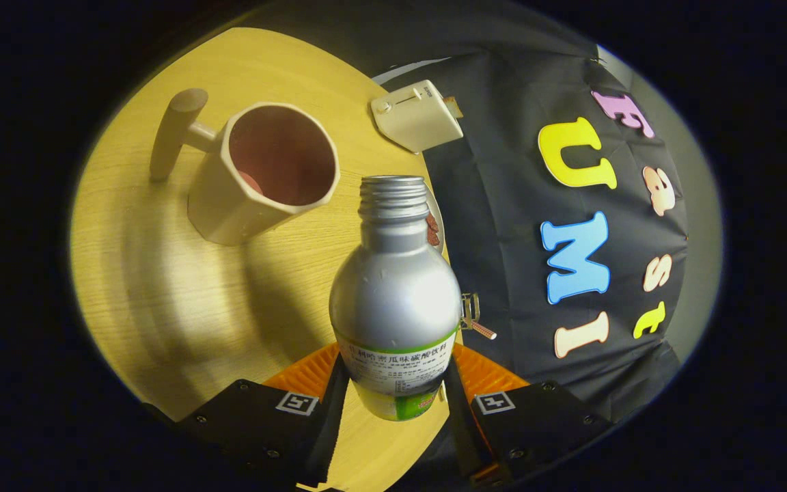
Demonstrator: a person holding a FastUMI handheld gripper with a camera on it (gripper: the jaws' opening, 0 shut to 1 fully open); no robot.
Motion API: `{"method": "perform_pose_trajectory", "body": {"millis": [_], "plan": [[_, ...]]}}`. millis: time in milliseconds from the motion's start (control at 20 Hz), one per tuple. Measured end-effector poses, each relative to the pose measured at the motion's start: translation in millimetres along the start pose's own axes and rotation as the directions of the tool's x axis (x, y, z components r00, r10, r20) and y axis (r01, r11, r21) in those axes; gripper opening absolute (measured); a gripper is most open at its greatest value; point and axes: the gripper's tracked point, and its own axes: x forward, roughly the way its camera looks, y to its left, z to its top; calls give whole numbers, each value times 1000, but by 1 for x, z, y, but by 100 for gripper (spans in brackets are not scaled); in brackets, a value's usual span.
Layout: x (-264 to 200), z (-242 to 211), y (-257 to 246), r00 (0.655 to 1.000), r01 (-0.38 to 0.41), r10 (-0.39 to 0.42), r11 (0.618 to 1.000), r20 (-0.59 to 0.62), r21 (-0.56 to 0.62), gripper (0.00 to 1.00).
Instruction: Take the bottle from table, then pour the juice into the cup, finally place the bottle on the coaster
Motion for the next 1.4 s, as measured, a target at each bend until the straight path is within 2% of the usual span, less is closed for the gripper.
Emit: {"method": "perform_pose_trajectory", "body": {"millis": [500,700,1400], "plan": [[4,12,1,1000,-13,9,982,-21,-186,69],[4,14,-1,999,-9,0,964,-34,-267,69],[5,20,-13,997,-3,-30,898,-69,-439,69]]}}
